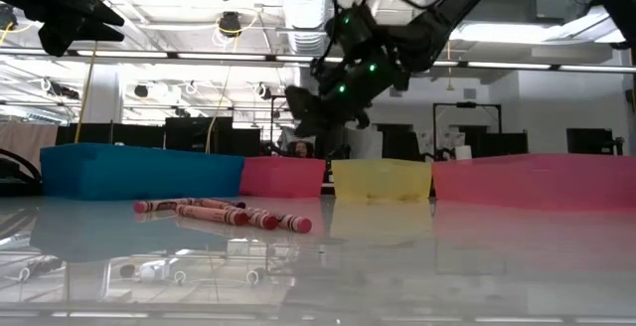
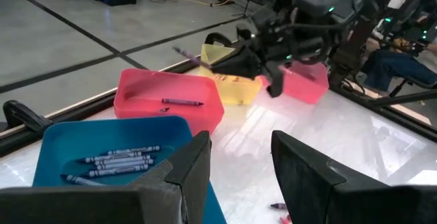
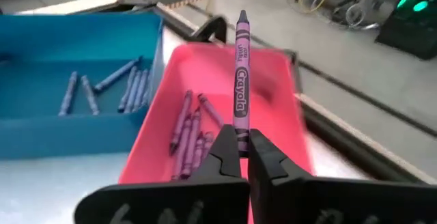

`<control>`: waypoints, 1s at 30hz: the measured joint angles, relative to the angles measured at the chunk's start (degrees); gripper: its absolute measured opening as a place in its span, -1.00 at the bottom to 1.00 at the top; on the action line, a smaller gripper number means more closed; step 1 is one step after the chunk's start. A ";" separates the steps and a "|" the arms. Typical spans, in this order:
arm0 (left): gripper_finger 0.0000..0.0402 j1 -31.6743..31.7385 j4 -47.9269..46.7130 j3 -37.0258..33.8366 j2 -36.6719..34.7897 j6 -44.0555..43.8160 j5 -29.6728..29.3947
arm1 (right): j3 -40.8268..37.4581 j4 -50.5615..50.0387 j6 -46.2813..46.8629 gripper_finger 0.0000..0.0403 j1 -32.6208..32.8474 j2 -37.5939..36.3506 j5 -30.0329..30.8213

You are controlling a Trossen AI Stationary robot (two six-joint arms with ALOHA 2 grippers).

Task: Sort crayons
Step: Put the violet crayon into the left pink bin

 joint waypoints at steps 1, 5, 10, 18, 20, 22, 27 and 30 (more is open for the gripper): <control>-0.28 -0.02 0.00 -0.01 0.00 0.00 0.01 | 0.00 -0.25 0.25 -0.98 -0.35 0.56 -0.25; -0.28 -0.02 0.00 -0.02 0.00 0.00 -0.01 | 1.27 -0.93 0.35 -0.98 -0.48 3.30 -1.16; -0.28 0.00 -0.13 -0.02 -0.01 -0.08 0.06 | 3.30 -2.57 -0.12 -0.94 -0.48 4.58 -0.96; -0.28 -0.01 -0.35 -0.02 0.00 -0.13 0.14 | 3.34 -3.31 -0.11 -0.79 -1.12 4.49 -0.93; -0.28 -0.02 -0.32 -0.02 0.00 -0.13 0.13 | 3.34 -3.56 -0.19 -0.75 -1.14 4.49 -0.91; -0.28 -0.02 -0.33 -0.02 0.00 -0.13 0.13 | 3.34 -3.69 -0.21 -0.73 -1.14 4.49 -0.89; -0.28 -0.02 -0.31 -0.02 0.00 -0.15 0.15 | 3.34 -3.29 -1.04 -0.72 -1.10 4.49 -1.02; -0.28 0.00 -0.31 -0.02 0.00 -0.15 0.17 | 3.37 -2.79 -2.64 -0.72 -0.19 4.00 -2.75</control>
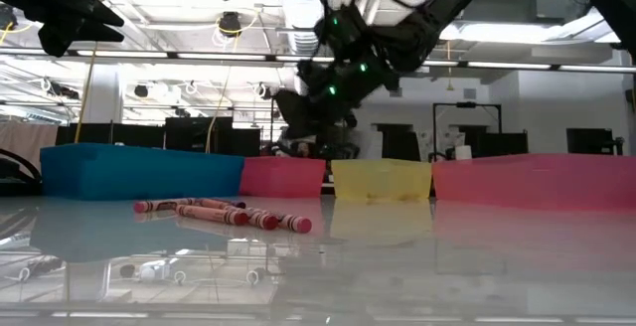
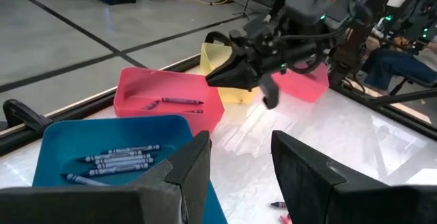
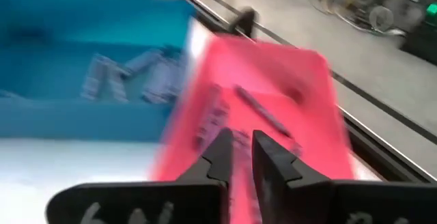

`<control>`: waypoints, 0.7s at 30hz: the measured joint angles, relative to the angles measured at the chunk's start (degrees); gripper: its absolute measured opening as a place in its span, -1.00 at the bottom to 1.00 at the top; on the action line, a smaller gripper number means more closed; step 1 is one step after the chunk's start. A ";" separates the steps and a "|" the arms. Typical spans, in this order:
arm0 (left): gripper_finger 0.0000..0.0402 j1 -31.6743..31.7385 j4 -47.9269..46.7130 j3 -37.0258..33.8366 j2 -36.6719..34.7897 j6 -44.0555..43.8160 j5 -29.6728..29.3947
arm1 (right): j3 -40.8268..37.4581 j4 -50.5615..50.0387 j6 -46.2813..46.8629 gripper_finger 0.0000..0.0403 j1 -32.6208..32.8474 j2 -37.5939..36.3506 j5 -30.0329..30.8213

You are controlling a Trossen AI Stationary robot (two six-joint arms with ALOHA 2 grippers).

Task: Sort crayons
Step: Put the violet crayon into the left pink bin

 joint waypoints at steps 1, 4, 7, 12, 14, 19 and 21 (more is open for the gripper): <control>-0.28 0.00 0.00 0.00 0.00 0.00 0.00 | 0.45 -0.11 -0.39 -0.72 0.51 -0.23 -0.61; -0.28 0.00 0.00 0.00 0.00 -0.02 0.07 | 2.52 -1.27 -0.26 -0.72 2.74 -1.32 -1.41; -0.28 -0.02 0.01 0.00 0.00 -0.41 0.19 | 5.73 -3.44 -0.16 -0.72 5.72 -1.37 -2.99; -0.28 -0.01 0.02 0.00 0.00 -0.72 0.38 | 8.21 -5.31 -1.23 -0.72 11.73 -1.03 -2.78; -0.28 -0.02 0.02 0.00 0.00 -0.72 0.38 | 8.12 -6.35 -1.46 -0.72 14.03 -0.74 -0.68; -0.28 -0.02 0.02 0.00 0.00 -0.96 0.42 | 8.10 -6.17 -0.60 -0.72 18.57 1.74 2.83; -0.28 -0.02 0.01 0.00 0.00 -1.22 0.44 | 8.12 -5.55 -0.48 -0.72 20.01 3.91 3.68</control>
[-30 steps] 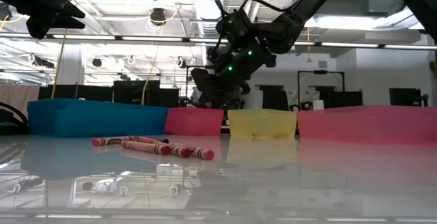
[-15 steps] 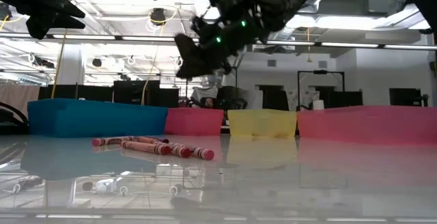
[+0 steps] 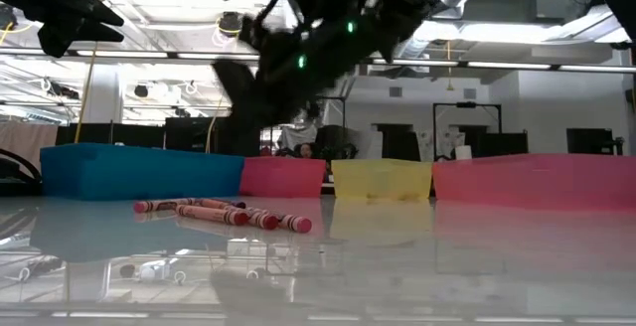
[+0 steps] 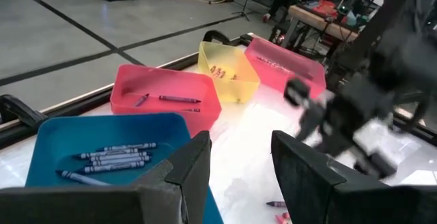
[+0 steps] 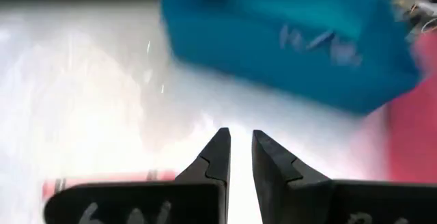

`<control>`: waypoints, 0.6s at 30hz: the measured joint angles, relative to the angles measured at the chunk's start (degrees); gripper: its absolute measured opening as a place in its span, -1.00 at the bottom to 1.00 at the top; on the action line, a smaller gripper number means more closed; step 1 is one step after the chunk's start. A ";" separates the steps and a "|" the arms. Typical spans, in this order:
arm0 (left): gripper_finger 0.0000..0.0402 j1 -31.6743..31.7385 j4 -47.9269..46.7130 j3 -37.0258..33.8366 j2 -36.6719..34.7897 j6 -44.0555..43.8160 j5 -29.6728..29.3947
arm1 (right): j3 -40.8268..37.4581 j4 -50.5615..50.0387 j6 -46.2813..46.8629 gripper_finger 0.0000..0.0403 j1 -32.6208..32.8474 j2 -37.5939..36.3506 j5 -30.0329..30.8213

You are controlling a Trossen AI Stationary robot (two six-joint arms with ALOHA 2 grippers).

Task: Sort crayons
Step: Put the violet crayon into the left pink bin

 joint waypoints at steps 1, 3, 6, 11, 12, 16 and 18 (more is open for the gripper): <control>-0.28 0.02 -0.01 0.00 0.00 -0.13 0.01 | -0.01 -0.24 -0.02 -0.72 0.71 1.05 0.58; -0.28 0.00 -0.03 0.00 0.00 -0.14 0.21 | -0.07 -0.22 -0.01 -0.72 2.00 3.18 1.91; -0.28 0.00 -0.06 0.00 0.00 -0.16 0.87 | -0.08 0.31 -0.03 -0.72 3.76 4.96 4.78; -0.28 0.00 -0.10 0.00 -0.02 -0.31 1.09 | -0.04 0.37 0.42 -0.72 5.49 6.86 6.22; -0.28 0.00 -0.08 0.00 -0.02 -0.31 1.08 | -0.04 0.15 1.10 -0.72 5.63 6.93 6.23; -0.28 0.00 -0.10 0.00 -0.02 -0.32 0.99 | 0.03 -1.78 4.13 -0.72 5.82 6.84 6.22; -0.28 0.01 -0.10 0.00 -0.02 -0.32 0.97 | 0.03 -2.52 4.50 -0.72 5.78 6.87 6.18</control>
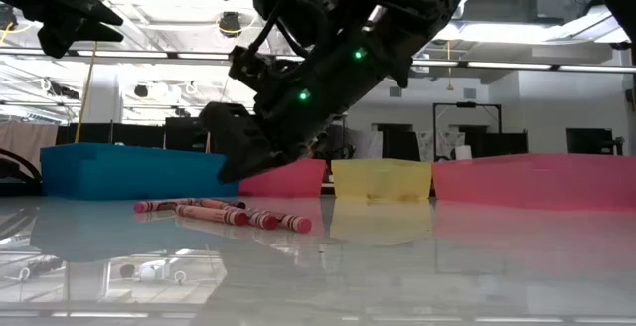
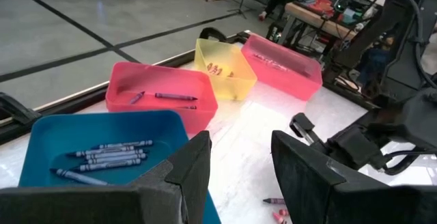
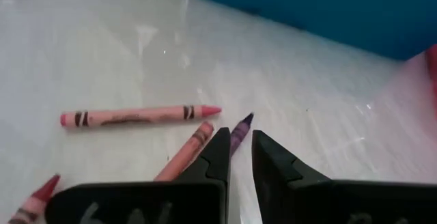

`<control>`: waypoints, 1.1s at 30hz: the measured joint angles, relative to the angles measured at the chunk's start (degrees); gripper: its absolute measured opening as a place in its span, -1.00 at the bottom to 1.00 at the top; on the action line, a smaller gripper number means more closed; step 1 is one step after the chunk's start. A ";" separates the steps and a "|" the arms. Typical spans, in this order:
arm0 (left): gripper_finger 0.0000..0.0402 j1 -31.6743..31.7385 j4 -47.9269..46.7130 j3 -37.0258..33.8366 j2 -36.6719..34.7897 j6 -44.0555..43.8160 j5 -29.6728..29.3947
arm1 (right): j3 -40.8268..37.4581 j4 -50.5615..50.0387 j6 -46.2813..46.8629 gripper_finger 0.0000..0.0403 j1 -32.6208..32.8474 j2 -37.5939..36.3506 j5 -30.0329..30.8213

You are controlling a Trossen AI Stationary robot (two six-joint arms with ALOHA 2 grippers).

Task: Sort crayons
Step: Put the violet crayon into the left pink bin

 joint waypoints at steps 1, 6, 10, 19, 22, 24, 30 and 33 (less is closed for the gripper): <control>-0.28 -0.01 0.00 0.00 0.00 -0.01 0.00 | -0.02 -0.06 0.02 -0.72 -0.01 0.01 -0.01; -0.28 -0.01 0.00 0.00 0.00 0.01 -0.03 | 0.00 0.13 0.58 -0.72 -0.07 -0.01 -0.01; -0.28 -0.01 0.00 0.00 0.00 0.01 -0.06 | -0.08 0.24 1.65 -0.72 -0.05 -0.01 -0.11; -0.28 -0.01 -0.02 0.00 0.00 0.01 -0.08 | -1.49 0.25 4.11 -0.72 -0.05 -0.01 -0.18; -0.28 0.00 -0.02 0.00 0.00 0.01 -0.08 | -1.53 0.13 4.12 -0.72 -0.05 -0.01 -0.20; -0.28 0.00 -0.02 0.00 0.00 0.01 -0.08 | -1.53 0.16 4.13 -0.72 -0.05 -0.01 -0.20; -0.28 0.00 -0.02 0.00 0.00 0.01 -0.08 | -1.53 0.13 4.62 -0.72 -0.04 -0.01 -0.42; -0.28 -0.01 -0.02 0.00 0.00 0.01 -0.08 | -1.53 0.13 4.62 -0.72 0.01 -0.01 -0.44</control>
